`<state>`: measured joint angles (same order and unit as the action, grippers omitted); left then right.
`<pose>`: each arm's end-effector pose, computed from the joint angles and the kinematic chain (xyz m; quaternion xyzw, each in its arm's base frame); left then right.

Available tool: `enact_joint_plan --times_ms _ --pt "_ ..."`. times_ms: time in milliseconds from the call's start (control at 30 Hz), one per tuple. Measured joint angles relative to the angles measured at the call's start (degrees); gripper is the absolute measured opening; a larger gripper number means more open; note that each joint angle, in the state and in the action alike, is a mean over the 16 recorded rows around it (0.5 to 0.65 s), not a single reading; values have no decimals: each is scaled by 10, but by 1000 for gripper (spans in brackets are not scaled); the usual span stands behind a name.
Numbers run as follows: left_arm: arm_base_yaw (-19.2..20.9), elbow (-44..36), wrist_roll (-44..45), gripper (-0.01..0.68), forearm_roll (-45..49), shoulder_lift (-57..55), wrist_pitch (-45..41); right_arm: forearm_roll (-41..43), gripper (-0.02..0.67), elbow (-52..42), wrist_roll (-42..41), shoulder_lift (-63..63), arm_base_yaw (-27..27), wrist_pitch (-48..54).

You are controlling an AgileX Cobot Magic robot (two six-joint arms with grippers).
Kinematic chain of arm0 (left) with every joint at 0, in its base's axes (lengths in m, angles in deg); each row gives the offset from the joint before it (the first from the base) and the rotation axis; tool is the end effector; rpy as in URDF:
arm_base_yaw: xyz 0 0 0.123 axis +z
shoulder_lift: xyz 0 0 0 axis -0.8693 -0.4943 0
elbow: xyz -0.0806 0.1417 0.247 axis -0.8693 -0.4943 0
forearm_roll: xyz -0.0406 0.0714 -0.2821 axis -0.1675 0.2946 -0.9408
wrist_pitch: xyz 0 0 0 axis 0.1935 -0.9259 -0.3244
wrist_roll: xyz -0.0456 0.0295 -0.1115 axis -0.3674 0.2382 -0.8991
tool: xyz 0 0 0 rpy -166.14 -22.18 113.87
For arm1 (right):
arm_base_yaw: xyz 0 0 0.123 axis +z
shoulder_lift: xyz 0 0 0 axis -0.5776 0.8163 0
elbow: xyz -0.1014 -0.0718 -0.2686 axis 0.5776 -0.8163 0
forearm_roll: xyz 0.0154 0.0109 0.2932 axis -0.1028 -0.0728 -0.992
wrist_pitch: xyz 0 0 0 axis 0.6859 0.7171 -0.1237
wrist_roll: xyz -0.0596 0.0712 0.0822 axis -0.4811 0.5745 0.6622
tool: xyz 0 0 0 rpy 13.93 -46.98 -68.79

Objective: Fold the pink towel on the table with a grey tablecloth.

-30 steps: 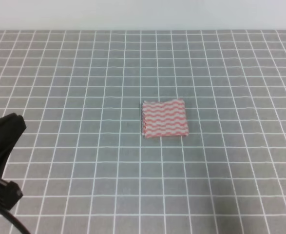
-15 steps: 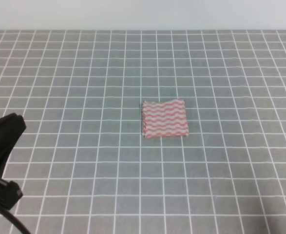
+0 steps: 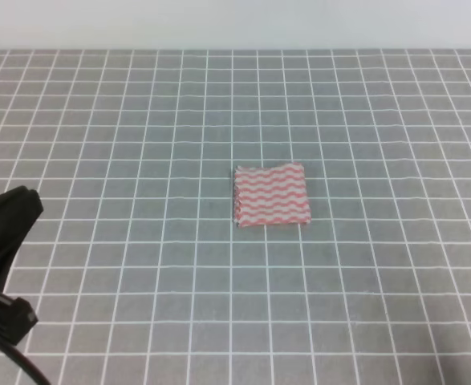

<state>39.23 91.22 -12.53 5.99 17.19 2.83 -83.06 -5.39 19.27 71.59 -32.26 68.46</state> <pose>0.1677 -0.0848 0.3112 0.1773 0.7156 -0.1846 0.6499 0.1162 0.0089 0.1755 -0.0218 0.7830 0.0299 0.6210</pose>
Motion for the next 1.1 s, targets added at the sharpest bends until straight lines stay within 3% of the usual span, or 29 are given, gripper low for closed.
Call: enact_joint_plan --times_ms 633,733,833,1100 --pt "0 0 -3 -2 -22 -3 14 0 -17 0 0 0 0 -1" --pt "0 -1 -37 -2 10 -2 25 0 -17 -1 0 0 0 -1" --pt "2 -5 -136 -2 90 0 44 0 -17 -1 0 0 0 -1" --pt "39 -51 -510 -2 455 56 69 1 -17 -2 0 1 0 -1"
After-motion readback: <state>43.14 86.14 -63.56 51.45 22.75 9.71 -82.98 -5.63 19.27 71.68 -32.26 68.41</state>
